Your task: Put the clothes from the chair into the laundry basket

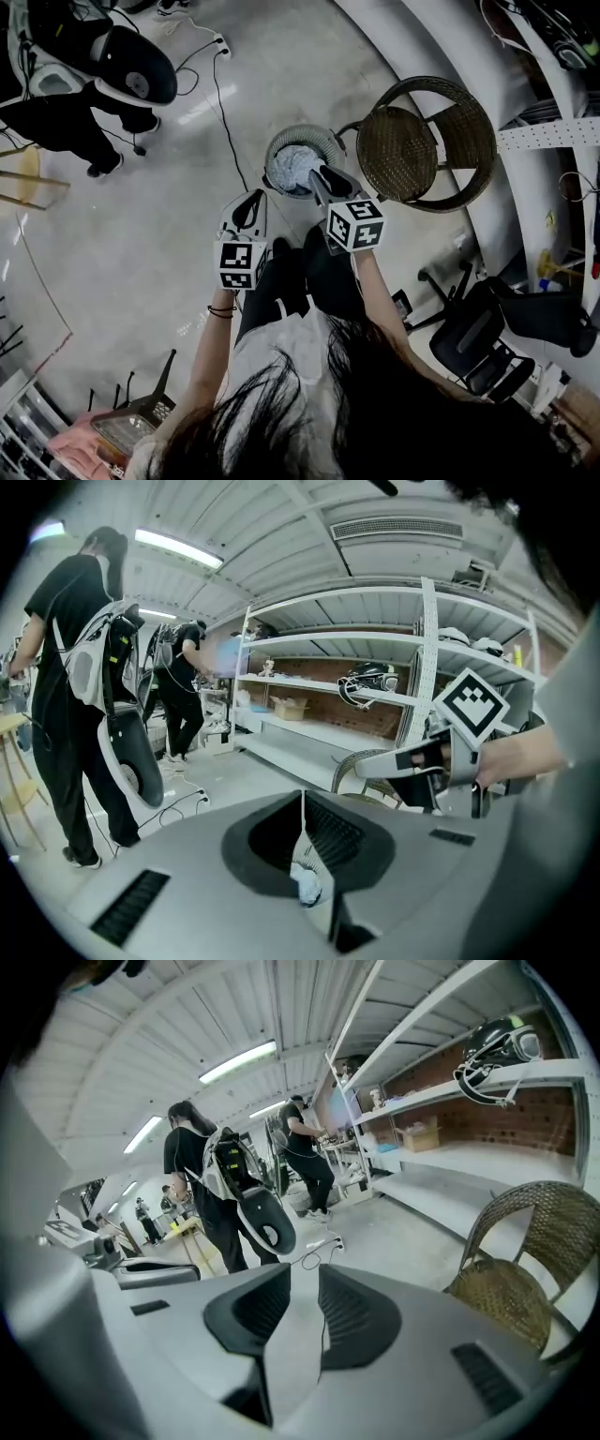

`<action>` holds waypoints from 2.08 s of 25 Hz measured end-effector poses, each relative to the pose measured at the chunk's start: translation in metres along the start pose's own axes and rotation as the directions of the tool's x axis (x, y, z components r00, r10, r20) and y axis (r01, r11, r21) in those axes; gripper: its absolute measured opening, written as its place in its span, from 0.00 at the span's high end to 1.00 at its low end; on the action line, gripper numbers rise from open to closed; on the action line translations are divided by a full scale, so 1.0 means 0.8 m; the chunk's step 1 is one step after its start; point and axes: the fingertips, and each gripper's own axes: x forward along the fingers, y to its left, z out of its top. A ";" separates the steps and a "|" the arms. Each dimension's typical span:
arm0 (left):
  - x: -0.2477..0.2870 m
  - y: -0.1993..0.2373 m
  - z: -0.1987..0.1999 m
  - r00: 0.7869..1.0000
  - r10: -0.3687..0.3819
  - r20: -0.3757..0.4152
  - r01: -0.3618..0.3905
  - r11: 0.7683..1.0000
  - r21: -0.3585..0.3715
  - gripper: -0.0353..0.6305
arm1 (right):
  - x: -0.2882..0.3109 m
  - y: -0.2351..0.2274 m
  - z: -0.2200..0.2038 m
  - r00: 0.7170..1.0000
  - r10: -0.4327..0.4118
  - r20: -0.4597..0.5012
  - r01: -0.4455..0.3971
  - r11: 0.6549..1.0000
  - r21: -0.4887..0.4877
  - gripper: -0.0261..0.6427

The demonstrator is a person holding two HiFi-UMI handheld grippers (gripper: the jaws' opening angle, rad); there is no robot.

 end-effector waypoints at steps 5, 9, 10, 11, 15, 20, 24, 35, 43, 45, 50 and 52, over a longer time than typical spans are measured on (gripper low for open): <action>-0.033 -0.007 0.000 1.000 -0.008 0.001 0.008 1.000 0.004 0.92 | -0.043 0.029 0.010 0.999 0.007 0.045 -0.008 1.000 0.022 0.82; -0.046 -0.013 0.008 1.000 -0.005 0.014 0.005 1.000 0.001 0.92 | -0.065 0.041 0.020 0.998 0.023 0.067 -0.024 0.999 0.021 0.83; -0.052 -0.015 0.008 1.000 -0.003 0.019 0.003 1.000 0.001 0.92 | -0.070 0.046 0.021 0.997 0.025 0.070 -0.026 1.000 0.011 0.83; -0.060 -0.017 0.008 1.000 -0.001 0.025 0.001 1.000 0.003 0.92 | -0.076 0.052 0.020 0.997 0.029 0.073 -0.029 1.000 0.001 0.84; -0.073 -0.032 0.019 0.999 -0.002 0.046 0.001 1.000 0.018 0.92 | -0.095 0.065 0.024 0.995 0.052 0.081 -0.050 0.998 -0.023 0.85; -0.062 -0.054 0.042 0.998 -0.002 0.058 0.000 1.000 0.032 0.92 | -0.109 0.063 0.037 0.992 0.093 0.083 -0.091 0.995 -0.031 0.85; -0.074 -0.070 0.050 0.998 0.002 0.070 -0.004 1.000 0.030 0.92 | -0.125 0.075 0.038 0.988 0.126 0.088 -0.121 0.991 -0.055 0.85; -0.075 -0.130 0.068 0.996 0.015 0.090 -0.018 0.999 0.040 0.92 | -0.176 0.063 0.040 0.979 0.177 0.103 -0.169 0.982 -0.083 0.88; -0.067 -0.160 0.075 0.995 0.003 0.095 -0.009 0.998 0.063 0.92 | -0.193 0.046 0.043 0.978 0.176 0.115 -0.166 0.982 -0.091 0.89; -0.065 -0.164 0.075 0.996 0.002 0.092 -0.008 0.998 0.068 0.92 | -0.195 0.042 0.042 0.978 0.175 0.114 -0.166 0.982 -0.089 0.89; -0.064 -0.169 0.074 0.996 0.005 0.089 -0.011 0.997 0.072 0.92 | -0.198 0.040 0.037 0.978 0.178 0.106 -0.167 0.981 -0.097 0.89; -0.064 -0.169 0.075 0.996 0.008 0.089 -0.014 0.997 0.074 0.92 | -0.199 0.041 0.035 0.979 0.177 0.103 -0.166 0.980 -0.107 0.89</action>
